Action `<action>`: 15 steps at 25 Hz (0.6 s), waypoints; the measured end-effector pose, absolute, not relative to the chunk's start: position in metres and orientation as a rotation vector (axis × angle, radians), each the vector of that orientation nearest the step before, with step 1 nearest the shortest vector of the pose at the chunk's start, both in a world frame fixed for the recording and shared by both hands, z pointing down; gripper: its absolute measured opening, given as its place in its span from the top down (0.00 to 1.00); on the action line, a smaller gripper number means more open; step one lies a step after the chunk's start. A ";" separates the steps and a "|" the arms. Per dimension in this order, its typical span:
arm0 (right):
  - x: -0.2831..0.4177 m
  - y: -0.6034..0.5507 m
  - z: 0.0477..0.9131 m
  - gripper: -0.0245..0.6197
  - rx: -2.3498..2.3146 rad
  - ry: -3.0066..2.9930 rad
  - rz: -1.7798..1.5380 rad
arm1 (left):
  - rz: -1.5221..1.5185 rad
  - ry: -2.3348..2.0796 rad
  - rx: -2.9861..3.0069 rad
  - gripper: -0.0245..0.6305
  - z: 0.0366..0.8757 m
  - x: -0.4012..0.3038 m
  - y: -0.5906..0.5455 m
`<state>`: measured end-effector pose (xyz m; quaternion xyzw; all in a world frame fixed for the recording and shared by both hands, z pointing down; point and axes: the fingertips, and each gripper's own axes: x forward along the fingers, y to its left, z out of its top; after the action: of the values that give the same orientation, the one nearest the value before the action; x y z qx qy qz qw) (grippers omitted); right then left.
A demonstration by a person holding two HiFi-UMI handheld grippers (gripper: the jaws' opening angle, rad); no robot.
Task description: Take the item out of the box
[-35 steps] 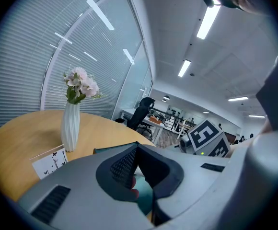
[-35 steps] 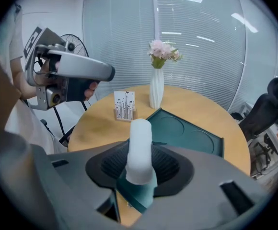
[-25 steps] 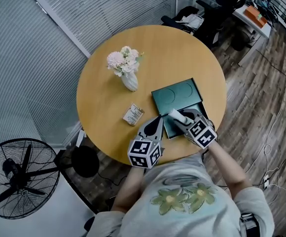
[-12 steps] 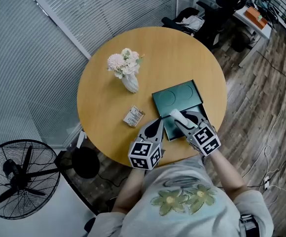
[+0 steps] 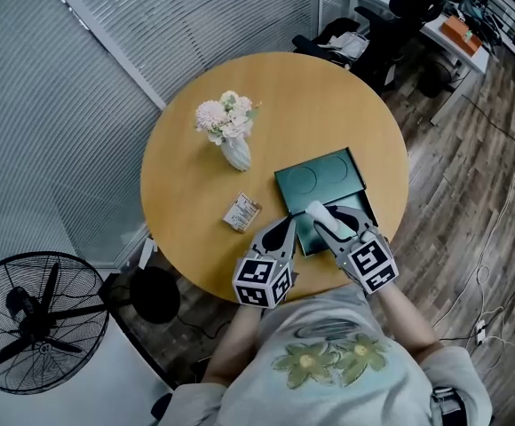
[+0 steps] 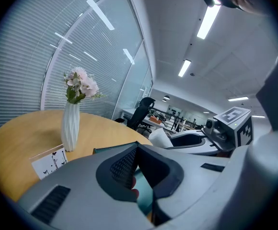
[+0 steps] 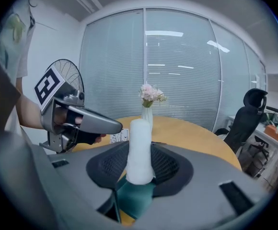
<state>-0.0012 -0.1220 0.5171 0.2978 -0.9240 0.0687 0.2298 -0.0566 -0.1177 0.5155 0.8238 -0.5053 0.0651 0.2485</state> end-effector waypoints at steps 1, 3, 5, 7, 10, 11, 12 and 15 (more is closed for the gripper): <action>-0.001 -0.121 0.515 0.73 0.825 -2.547 0.191 | 0.178 -1.376 2.246 0.96 0.516 -0.056 -0.118; -0.001 -0.119 0.511 0.74 0.840 -2.560 0.197 | 0.178 -1.374 2.248 0.96 0.516 -0.055 -0.117; -0.001 -0.119 0.506 0.74 0.855 -2.574 0.212 | 0.178 -1.372 2.249 0.96 0.516 -0.055 -0.117; -0.002 -0.118 0.502 0.74 0.867 -2.587 0.229 | 0.177 -1.371 2.250 0.96 0.516 -0.055 -0.117; -0.002 -0.117 0.499 0.74 0.875 -2.597 0.242 | 0.176 -1.369 2.252 0.96 0.514 -0.054 -0.117; -0.002 -0.116 0.498 0.74 0.877 -2.601 0.245 | 0.174 -1.368 2.253 0.96 0.514 -0.053 -0.117; -0.001 -0.115 0.497 0.74 0.880 -2.606 0.249 | 0.172 -1.368 2.255 0.96 0.513 -0.053 -0.117; -0.001 -0.115 0.493 0.74 0.885 -2.622 0.273 | 0.169 -1.368 2.255 0.96 0.512 -0.052 -0.116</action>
<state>-0.0015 -0.1150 0.4935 0.3132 -0.9275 0.0967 0.1795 -0.0516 -0.1159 0.5122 0.8269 -0.5015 0.0621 0.2468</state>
